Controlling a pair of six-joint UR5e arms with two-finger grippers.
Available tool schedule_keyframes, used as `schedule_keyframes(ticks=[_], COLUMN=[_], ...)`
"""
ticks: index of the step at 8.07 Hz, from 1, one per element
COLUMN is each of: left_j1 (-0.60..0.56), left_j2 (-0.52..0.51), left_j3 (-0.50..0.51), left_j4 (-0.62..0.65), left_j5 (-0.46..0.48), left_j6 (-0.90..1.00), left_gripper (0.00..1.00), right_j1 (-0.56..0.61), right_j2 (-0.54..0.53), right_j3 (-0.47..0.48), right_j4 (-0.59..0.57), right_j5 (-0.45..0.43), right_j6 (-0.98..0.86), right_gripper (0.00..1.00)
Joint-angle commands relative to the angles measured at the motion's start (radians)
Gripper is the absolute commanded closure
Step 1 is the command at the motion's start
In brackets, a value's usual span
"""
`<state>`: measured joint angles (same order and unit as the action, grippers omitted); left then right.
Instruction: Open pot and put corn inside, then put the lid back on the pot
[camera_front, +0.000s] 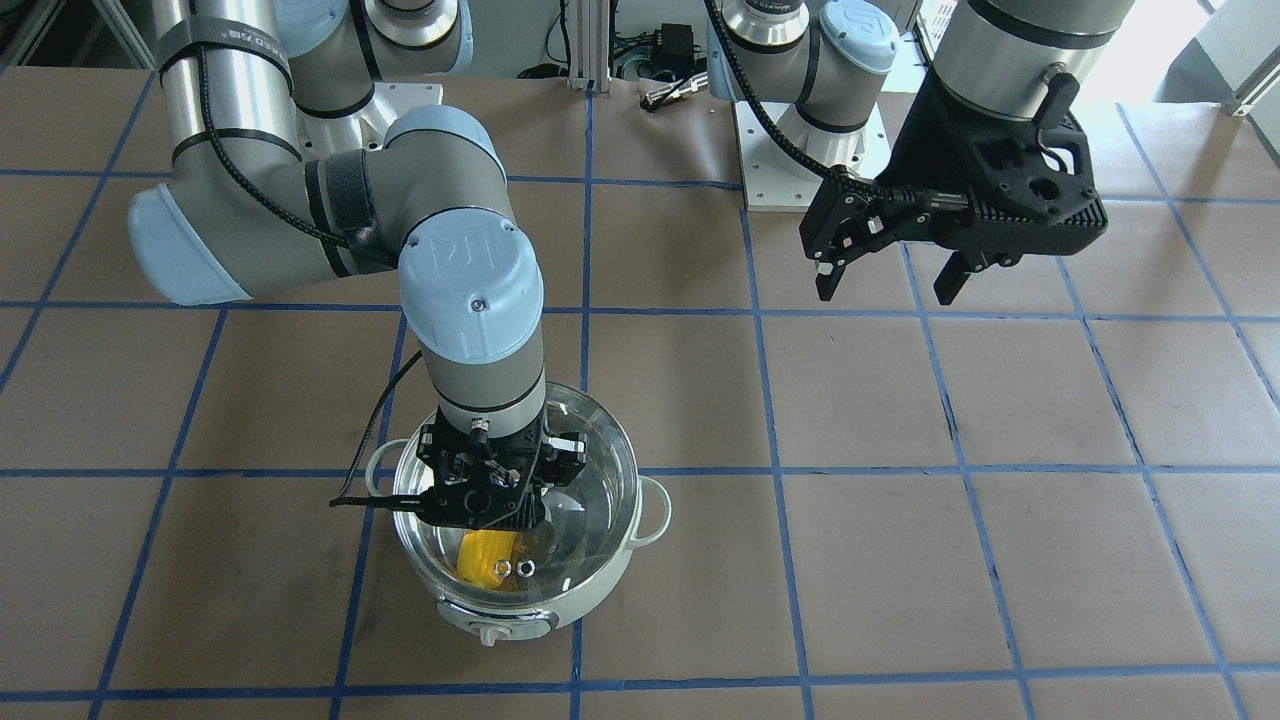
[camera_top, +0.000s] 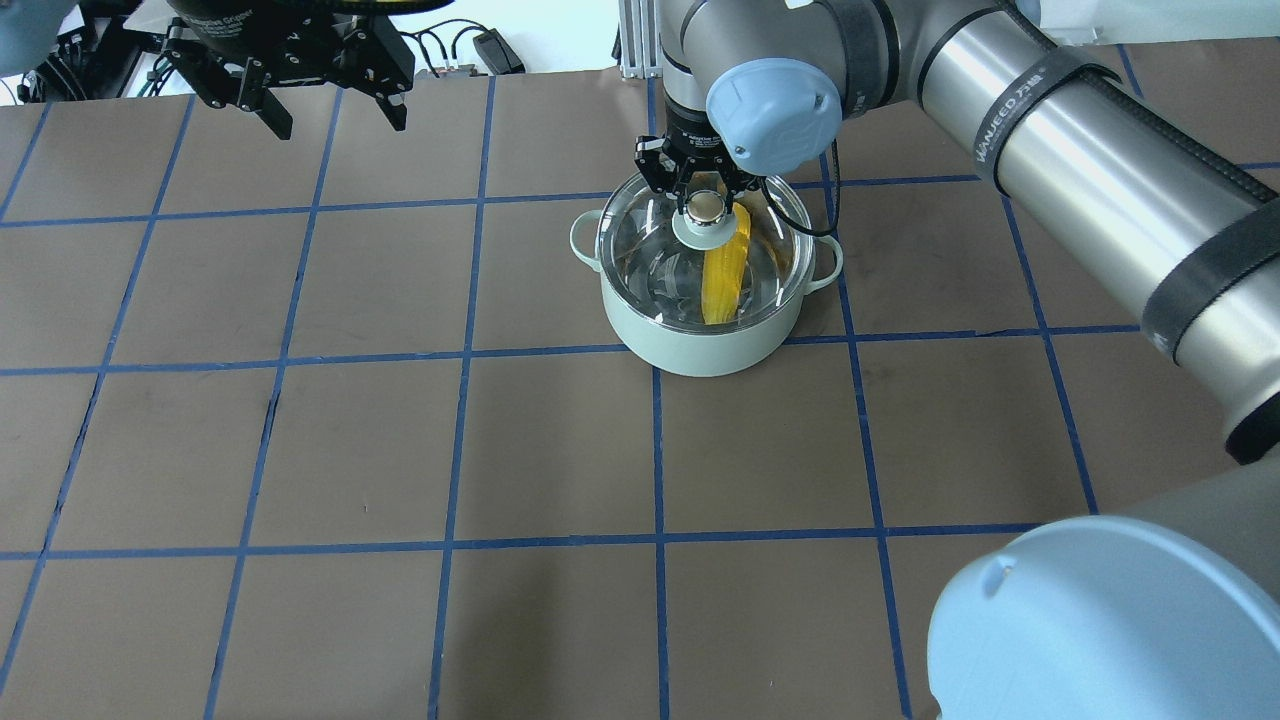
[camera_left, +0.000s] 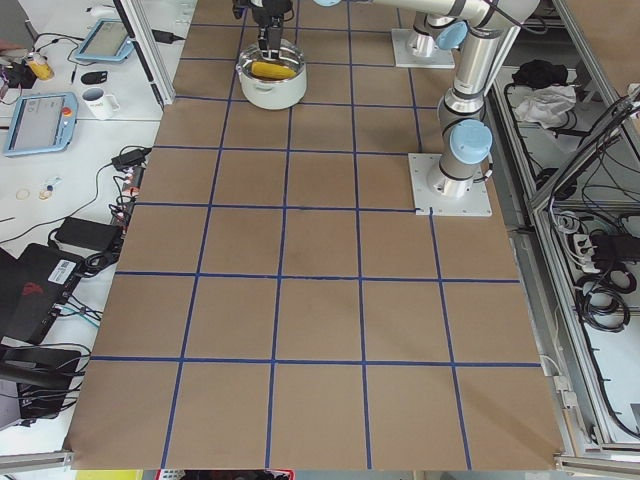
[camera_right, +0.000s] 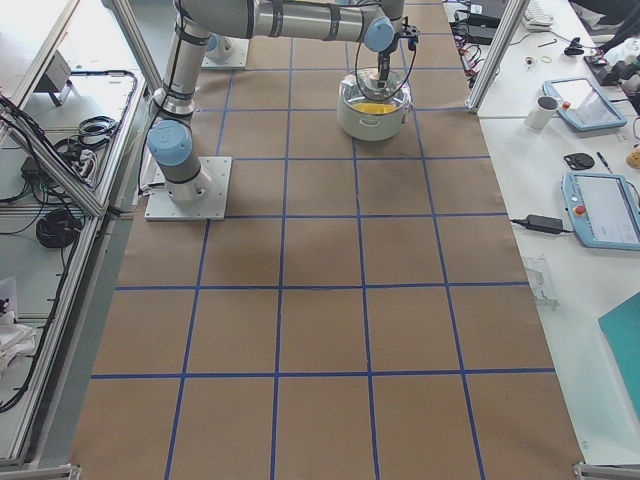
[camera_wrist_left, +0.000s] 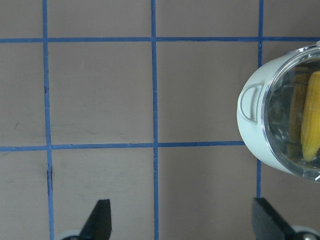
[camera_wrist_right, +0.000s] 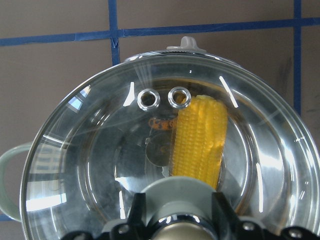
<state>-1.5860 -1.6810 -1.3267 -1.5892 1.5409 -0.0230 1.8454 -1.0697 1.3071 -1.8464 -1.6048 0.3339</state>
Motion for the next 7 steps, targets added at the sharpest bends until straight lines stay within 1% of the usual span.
schedule_keyframes(ticks=[1, 2, 3, 4, 5, 7], left_j1=[0.000, 0.000, 0.000, 0.000, 0.000, 0.000], left_j2=[0.000, 0.000, 0.000, 0.000, 0.000, 0.004], left_j3=[0.003, 0.000, -0.002, 0.003, 0.006, 0.007], left_j4=[0.000, 0.000, 0.000, 0.000, 0.000, 0.000], left_j5=[0.001, 0.001, 0.001, -0.001, 0.001, 0.001], left_j6=[0.000, 0.000, 0.000, 0.000, 0.000, 0.001], left_gripper=[0.00, 0.00, 0.00, 0.00, 0.00, 0.00], right_j1=[0.000, -0.002, -0.002, -0.003, -0.003, -0.003], right_j2=[0.001, -0.007, -0.034, -0.079, -0.164, -0.336], right_j3=[0.004, 0.006, 0.024, 0.064, 0.116, 0.254], right_j4=[-0.045, -0.044, -0.040, -0.036, -0.022, -0.022], right_j5=[0.002, 0.000, 0.000, -0.004, 0.002, 0.003], right_j6=[-0.018, -0.032, -0.042, -0.047, -0.052, -0.052], right_gripper=[0.05, 0.00, 0.00, 0.00, 0.00, 0.00])
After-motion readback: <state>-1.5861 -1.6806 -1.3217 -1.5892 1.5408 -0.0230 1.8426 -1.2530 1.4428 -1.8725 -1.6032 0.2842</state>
